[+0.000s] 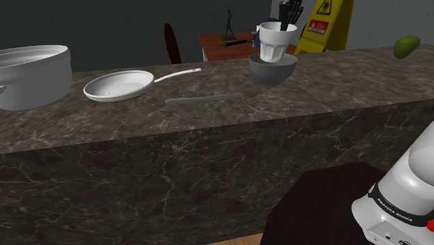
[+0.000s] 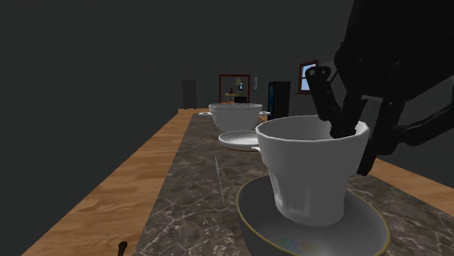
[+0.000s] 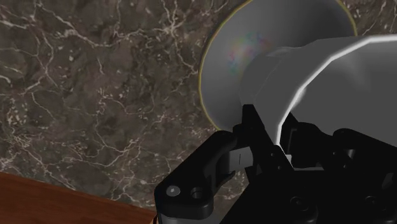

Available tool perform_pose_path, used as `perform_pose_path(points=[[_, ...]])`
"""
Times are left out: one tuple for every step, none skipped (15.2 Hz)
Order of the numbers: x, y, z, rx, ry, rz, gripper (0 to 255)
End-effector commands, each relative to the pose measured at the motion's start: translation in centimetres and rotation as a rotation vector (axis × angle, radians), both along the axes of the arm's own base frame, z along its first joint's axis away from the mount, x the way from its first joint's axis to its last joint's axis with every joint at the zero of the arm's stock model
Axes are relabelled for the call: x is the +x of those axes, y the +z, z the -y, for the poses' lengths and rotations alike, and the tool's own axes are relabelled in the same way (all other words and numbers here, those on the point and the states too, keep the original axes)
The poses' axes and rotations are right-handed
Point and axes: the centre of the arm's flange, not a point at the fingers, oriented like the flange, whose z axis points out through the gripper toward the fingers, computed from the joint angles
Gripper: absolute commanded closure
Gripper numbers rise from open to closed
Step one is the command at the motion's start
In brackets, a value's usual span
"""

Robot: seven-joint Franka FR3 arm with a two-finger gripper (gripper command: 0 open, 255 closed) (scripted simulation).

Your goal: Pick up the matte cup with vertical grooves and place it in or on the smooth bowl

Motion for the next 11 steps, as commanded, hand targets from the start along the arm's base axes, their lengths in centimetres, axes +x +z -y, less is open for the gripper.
perform_pose_path(points=[[0.0, 0.0, 0.0, 0.000, 0.000, 0.001, 0], [0.0, 0.0, 0.0, 0.000, 0.000, 0.001, 0], [0.0, 0.0, 0.0, 0.000, 0.000, 0.001, 0], [0.0, 0.0, 0.0, 0.000, 0.000, 0.001, 0], [0.0, 0.0, 0.0, 0.000, 0.000, 0.001, 0], [0.0, 0.0, 0.0, 0.000, 0.000, 0.001, 0], [-0.1, 1.3, 0.2, 0.000, 0.000, 0.001, 0], [-0.2, 2.6, 0.5, 0.000, 0.000, 0.001, 0], [-0.3, 3.9, 0.7, 0.000, 0.000, 0.001, 0], [-0.4, 4.9, 0.9, 0.000, 0.000, 0.001, 0], [-0.4, 4.9, 0.9, 0.000, 0.000, 0.001, 0]])
